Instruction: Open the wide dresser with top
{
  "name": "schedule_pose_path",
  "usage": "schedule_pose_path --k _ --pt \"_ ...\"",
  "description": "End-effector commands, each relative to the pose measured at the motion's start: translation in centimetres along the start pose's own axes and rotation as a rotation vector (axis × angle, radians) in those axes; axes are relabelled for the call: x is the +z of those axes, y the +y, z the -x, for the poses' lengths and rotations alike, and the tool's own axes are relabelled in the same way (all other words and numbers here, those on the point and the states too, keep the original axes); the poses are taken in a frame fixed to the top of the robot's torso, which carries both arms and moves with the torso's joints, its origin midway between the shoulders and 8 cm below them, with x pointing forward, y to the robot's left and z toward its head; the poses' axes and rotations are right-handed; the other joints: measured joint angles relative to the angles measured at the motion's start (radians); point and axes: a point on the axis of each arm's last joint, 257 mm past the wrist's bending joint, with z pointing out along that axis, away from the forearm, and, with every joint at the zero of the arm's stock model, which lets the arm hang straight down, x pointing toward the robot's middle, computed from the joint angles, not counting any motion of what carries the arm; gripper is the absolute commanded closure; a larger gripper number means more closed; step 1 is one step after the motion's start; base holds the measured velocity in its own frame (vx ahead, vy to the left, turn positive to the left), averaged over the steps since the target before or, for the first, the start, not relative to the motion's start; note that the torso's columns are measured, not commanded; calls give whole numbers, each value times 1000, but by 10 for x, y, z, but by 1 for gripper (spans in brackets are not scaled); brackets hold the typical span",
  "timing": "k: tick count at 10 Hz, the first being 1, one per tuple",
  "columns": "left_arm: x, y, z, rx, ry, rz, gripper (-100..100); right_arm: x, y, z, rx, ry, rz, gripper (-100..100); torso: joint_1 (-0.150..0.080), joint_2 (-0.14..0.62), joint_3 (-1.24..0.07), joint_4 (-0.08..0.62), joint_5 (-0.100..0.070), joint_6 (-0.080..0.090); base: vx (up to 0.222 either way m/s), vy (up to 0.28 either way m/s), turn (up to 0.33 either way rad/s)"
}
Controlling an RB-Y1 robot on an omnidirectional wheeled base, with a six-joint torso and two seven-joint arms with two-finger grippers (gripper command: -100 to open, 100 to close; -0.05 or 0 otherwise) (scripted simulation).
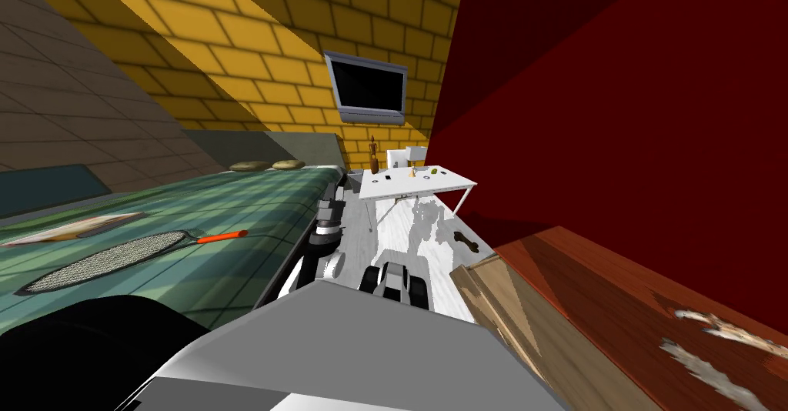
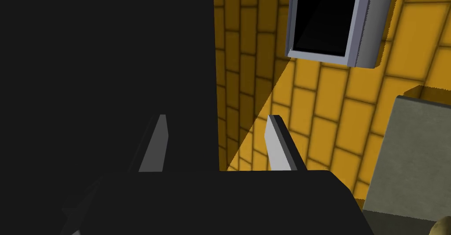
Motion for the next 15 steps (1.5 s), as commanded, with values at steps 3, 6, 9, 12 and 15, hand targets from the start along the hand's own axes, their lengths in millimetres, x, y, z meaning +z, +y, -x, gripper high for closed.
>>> schedule_pose_path --k 3,6,9,12,15 --pt "0 0 0 0 0 0 0 -5 -13 -10 3 -2 8 -100 -7 -4 2 -1 -11 -2 43 3 -13" --pt "0 0 0 0 0 0 0 -11 -27 -21 -2 -3 18 -100 -5 0 5 0 -10 -2 38 -1 -14" --pt "0 0 0 0 0 0 0 -13 -40 -23 4 -9 16 -100 -5 -1 4 -1 -10 -2 34 5 -9" --pt "0 0 0 0 0 0 0 -16 -53 -27 3 -14 18 -100 1 -1 2 -1 -5 -1 36 6 -14" --pt "0 0 0 0 0 0 0 -20 -43 -29 -4 -9 41 0 1 0 3 0 -5 -2 3 -2 -2"
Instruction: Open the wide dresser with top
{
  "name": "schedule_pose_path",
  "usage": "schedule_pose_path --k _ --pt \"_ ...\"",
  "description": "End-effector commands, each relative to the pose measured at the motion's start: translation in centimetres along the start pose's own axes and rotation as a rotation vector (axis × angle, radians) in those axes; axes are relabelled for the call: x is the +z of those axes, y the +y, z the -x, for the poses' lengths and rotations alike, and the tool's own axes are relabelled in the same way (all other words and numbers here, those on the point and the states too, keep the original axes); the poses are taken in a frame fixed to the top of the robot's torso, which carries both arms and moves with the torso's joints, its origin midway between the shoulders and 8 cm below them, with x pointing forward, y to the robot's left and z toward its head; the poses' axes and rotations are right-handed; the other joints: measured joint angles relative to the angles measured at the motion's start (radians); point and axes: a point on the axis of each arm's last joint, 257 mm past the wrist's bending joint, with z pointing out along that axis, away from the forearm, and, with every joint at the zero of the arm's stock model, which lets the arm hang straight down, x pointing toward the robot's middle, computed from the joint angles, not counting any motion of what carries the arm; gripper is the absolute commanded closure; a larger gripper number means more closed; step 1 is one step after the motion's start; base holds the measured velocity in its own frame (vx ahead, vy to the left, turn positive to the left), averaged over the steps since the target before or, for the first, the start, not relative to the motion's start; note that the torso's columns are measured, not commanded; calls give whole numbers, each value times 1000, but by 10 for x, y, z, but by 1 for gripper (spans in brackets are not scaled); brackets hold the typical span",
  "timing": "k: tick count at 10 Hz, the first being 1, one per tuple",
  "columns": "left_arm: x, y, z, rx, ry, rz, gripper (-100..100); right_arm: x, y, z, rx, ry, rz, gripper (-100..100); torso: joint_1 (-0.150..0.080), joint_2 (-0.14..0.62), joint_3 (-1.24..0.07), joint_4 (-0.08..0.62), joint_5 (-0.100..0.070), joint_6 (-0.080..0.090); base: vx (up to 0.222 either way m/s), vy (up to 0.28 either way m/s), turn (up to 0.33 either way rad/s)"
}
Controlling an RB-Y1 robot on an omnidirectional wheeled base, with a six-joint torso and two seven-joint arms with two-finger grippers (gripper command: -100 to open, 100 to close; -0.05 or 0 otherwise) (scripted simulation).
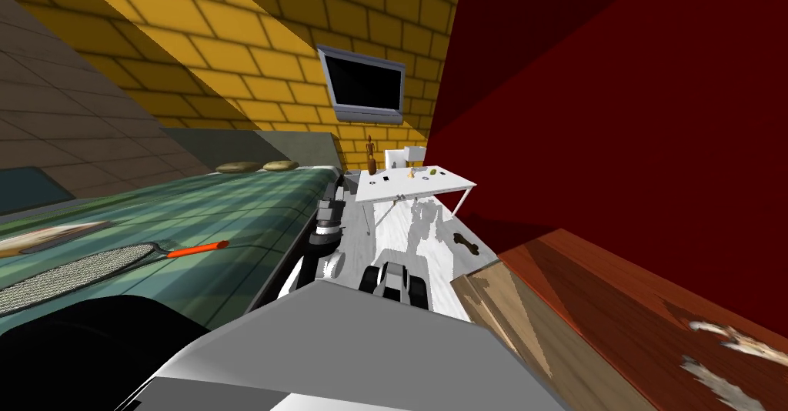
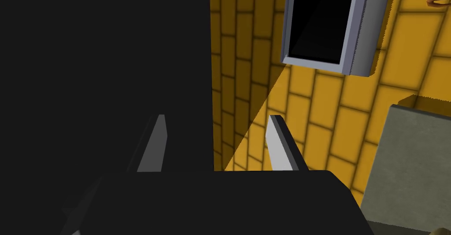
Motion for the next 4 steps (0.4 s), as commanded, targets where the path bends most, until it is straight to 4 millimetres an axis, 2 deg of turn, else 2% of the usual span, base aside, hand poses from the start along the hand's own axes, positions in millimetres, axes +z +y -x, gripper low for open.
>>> schedule_pose_path --k 1,4 --pt "0 0 0 0 0 0 0 -1 1 0 -1 1 4 0 -1 0 0 0 -1 0 0 0 0" --pt "0 0 0 0 0 0 0 -2 4 -1 -2 2 12 0 -4 -1 1 -1 -3 0 0 0 0"
